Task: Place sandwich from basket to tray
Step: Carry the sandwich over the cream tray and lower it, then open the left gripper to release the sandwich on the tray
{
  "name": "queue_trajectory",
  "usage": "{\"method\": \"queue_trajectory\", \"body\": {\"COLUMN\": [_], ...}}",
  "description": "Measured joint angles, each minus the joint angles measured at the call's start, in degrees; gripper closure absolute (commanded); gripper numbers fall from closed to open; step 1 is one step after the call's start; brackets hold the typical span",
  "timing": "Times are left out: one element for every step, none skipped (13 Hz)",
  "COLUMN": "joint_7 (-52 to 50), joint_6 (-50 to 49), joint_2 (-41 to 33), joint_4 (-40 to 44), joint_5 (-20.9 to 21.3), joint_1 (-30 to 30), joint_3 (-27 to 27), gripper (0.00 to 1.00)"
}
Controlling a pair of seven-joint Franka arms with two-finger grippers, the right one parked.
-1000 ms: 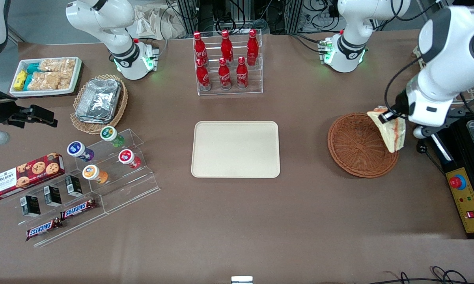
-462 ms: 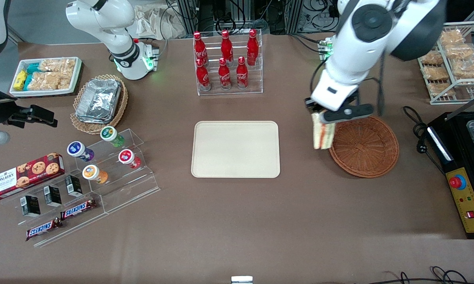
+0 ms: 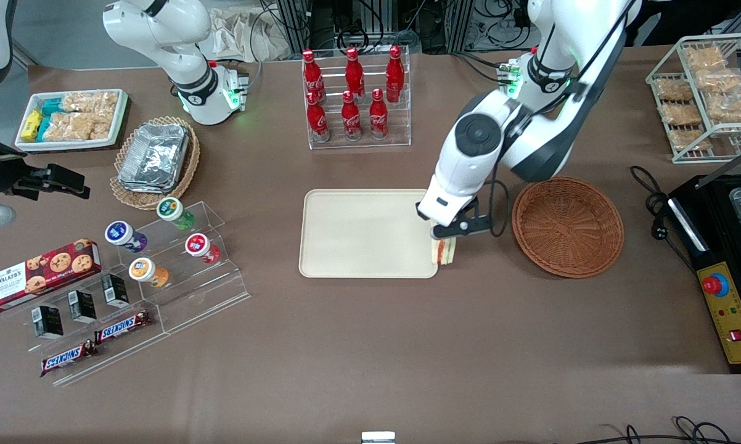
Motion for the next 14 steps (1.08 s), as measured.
{"method": "queue_trajectory", "body": {"joint_7": [-1.27, -3.46, -5.99, -8.48, -9.84, -10.48, -10.60, -10.60, -10.60, -10.60, -10.60, -10.61, -10.66, -10.72], "joint_6": [1.84, 3.26, 4.43, 5.81, 6.91, 7.66, 7.95, 7.95, 7.95, 7.95, 7.95, 7.88, 7.25, 5.06], "joint_2": [2.60, 5.17, 7.45, 9.70, 11.20, 12.30, 12.99, 13.38, 13.55, 13.55, 13.55, 13.46, 13.11, 12.45], "joint_4": [-0.52, -0.72, -0.75, -0.73, -0.69, -0.61, -0.47, -0.32, -0.19, -0.05, 0.17, 0.49, 1.16, 2.32], "joint_5": [2.29, 5.37, 8.69, 11.85, 13.75, 15.02, 15.63, 15.94, 16.08, 16.11, 16.13, 16.14, 16.14, 16.14], "joint_1": [-0.98, -2.26, -3.30, -4.18, -4.73, -5.05, -5.14, -5.13, -5.13, -5.11, -5.06, -5.03, -5.01, -4.96], "joint_3": [-0.13, -0.20, -0.23, -0.31, -0.32, -0.33, -0.33, -0.32, -0.32, -0.32, -0.32, -0.31, -0.33, -0.35], "gripper": [1.00, 1.00, 1.00, 1.00, 0.95, 0.54, 0.01, 0.00, 0.00, 0.00, 0.00, 0.00, 0.00, 0.00]}}
